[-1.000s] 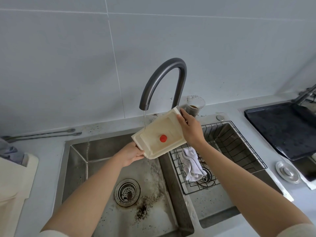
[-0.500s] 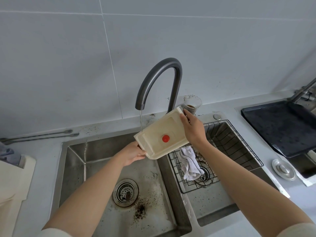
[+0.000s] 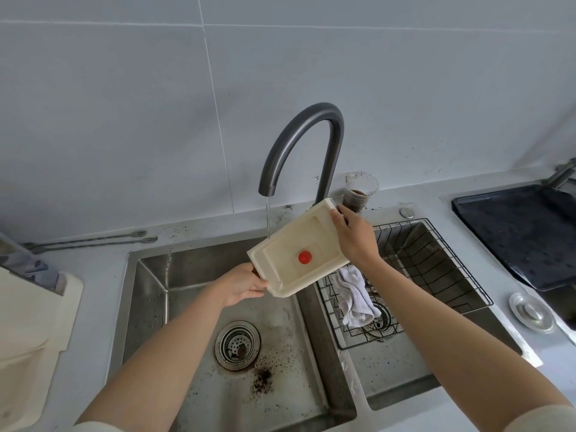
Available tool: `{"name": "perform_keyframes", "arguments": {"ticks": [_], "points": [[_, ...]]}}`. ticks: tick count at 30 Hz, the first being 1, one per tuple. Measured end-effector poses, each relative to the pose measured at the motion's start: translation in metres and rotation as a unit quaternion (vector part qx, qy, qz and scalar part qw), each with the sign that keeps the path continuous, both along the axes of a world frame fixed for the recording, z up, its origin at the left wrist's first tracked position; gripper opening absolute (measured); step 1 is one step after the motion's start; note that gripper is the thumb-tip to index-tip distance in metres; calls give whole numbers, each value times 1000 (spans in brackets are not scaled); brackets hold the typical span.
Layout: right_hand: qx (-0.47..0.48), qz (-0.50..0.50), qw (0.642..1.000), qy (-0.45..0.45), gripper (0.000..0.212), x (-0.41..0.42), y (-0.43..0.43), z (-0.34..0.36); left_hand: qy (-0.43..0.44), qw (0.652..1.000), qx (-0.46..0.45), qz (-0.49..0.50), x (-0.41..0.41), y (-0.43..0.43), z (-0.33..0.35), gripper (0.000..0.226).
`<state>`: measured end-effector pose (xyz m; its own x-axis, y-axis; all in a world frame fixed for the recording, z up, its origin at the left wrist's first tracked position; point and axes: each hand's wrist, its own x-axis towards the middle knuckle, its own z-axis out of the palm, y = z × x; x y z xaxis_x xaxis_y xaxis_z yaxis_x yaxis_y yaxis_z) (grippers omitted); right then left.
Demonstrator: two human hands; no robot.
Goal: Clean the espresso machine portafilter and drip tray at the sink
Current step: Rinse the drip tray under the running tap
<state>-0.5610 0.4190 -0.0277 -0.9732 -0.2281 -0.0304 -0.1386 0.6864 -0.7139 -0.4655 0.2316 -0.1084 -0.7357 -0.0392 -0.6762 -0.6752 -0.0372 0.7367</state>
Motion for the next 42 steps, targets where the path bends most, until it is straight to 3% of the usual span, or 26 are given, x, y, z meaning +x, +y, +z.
{"name": "perform_keyframes", "arguments": {"ticks": [14,18,22,30,35,42], "points": [[37,-2,999,-33,40,-5,3,-8,-17,999,-11,-35,11,-8,9,52],[35,2,997,-71,44,-2,0,-15,-20,999,-16,-41,22,-16,12,37],[20,5,996,-90,46,1,-6,-20,-19,999,-23,-45,33,-26,18,24],[-45,20,988,-146,44,7,-22,-26,12,999,-51,-8,48,-56,33,30],[-109,28,969,-221,51,13,-38,-35,30,998,-40,37,65,-78,41,31],[-142,45,943,-298,45,21,-57,-44,31,996,-40,67,83,-97,48,36]]}}
